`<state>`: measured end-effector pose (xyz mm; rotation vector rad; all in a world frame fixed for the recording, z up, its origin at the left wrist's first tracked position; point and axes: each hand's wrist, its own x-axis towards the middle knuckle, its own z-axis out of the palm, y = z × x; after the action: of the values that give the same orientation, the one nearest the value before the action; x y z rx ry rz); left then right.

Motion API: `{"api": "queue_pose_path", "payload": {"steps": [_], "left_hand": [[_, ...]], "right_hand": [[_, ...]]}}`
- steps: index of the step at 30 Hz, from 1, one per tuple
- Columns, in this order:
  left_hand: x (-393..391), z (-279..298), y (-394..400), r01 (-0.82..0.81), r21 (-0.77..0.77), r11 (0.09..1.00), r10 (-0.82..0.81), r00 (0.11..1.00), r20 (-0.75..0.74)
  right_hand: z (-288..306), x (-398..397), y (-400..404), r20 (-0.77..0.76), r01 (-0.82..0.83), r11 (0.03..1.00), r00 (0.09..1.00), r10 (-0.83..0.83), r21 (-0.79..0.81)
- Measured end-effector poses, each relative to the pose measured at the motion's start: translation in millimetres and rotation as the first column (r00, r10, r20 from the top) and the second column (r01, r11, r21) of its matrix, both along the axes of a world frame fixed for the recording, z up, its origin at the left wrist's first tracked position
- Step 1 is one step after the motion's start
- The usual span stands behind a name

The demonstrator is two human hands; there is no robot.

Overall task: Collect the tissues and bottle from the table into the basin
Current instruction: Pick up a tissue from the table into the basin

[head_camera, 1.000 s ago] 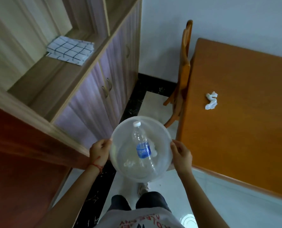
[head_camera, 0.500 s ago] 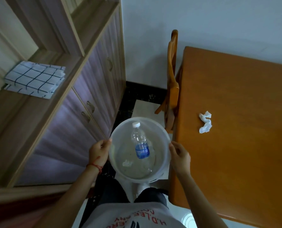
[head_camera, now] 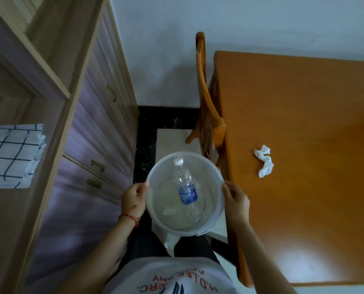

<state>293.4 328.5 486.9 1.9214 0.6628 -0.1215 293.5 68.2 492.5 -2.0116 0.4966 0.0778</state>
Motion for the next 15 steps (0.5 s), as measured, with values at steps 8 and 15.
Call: {"api": "queue_pose_path", "payload": {"steps": [8,15], "left_hand": [[25,-4,-5,0.124,0.119,0.985,-0.126,0.992,0.011],[29,-11,-20,0.154,0.154,0.976,-0.158,0.987,0.013]], "right_hand": [[-1,15,-11,-0.062,-0.028,0.999,0.998,0.025,-0.036],[5,36,-46,0.091,0.088,0.976,0.993,-0.071,-0.199]]}}
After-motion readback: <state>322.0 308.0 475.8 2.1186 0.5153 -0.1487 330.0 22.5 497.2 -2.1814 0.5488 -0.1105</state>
